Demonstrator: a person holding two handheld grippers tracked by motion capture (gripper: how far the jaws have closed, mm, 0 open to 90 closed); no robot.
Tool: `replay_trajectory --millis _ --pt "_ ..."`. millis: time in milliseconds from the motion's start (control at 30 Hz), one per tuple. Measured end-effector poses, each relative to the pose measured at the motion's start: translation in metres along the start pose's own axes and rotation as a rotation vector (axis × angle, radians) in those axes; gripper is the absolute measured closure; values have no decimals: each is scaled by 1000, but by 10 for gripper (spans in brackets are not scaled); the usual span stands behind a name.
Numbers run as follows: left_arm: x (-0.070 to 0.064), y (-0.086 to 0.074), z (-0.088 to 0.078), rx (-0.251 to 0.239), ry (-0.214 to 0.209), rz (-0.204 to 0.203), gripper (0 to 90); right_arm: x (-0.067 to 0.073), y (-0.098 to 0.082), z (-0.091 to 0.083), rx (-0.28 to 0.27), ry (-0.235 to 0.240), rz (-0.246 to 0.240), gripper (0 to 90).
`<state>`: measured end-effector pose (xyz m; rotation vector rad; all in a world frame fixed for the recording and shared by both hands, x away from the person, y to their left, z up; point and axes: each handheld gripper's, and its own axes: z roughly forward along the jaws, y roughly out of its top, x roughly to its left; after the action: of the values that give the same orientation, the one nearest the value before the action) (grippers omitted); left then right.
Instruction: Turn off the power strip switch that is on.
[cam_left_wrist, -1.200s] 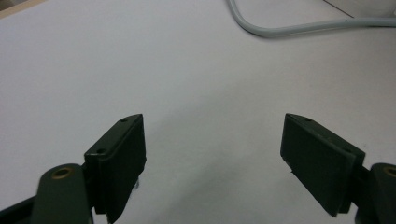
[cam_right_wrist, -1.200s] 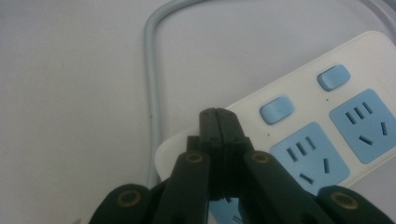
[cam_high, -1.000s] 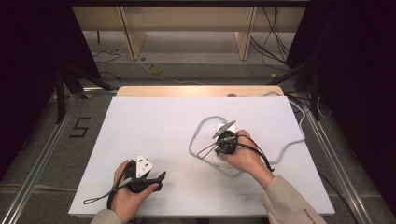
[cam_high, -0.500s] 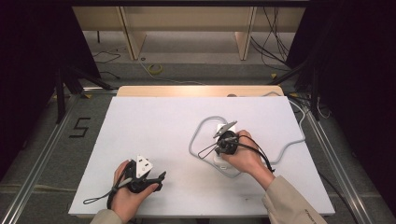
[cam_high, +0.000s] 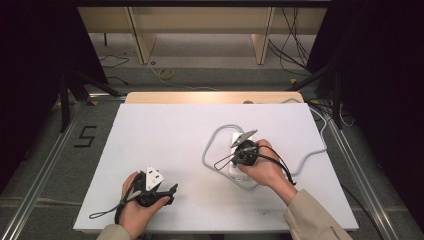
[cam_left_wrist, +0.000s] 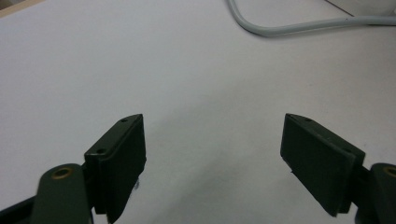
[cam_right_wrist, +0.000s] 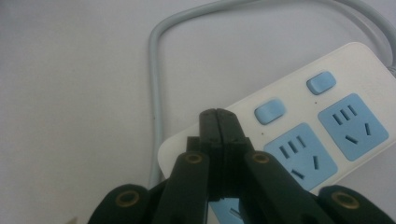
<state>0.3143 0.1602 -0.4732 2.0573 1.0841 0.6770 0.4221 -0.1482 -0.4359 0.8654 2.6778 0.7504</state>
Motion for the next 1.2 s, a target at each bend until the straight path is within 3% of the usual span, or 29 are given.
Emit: replay_trajectory --millis 433,767,1200 --pt "0 0 0 -2 0 -2 221 -4 -8 -12 -44 4 18 854" --pt "1 -1 0 2 1 -4 221 -13 -32 -28 -112 14 77 781" --pt "1 -1 0 5 2 -5 220 -20 -67 -44 -181 13 103 645"
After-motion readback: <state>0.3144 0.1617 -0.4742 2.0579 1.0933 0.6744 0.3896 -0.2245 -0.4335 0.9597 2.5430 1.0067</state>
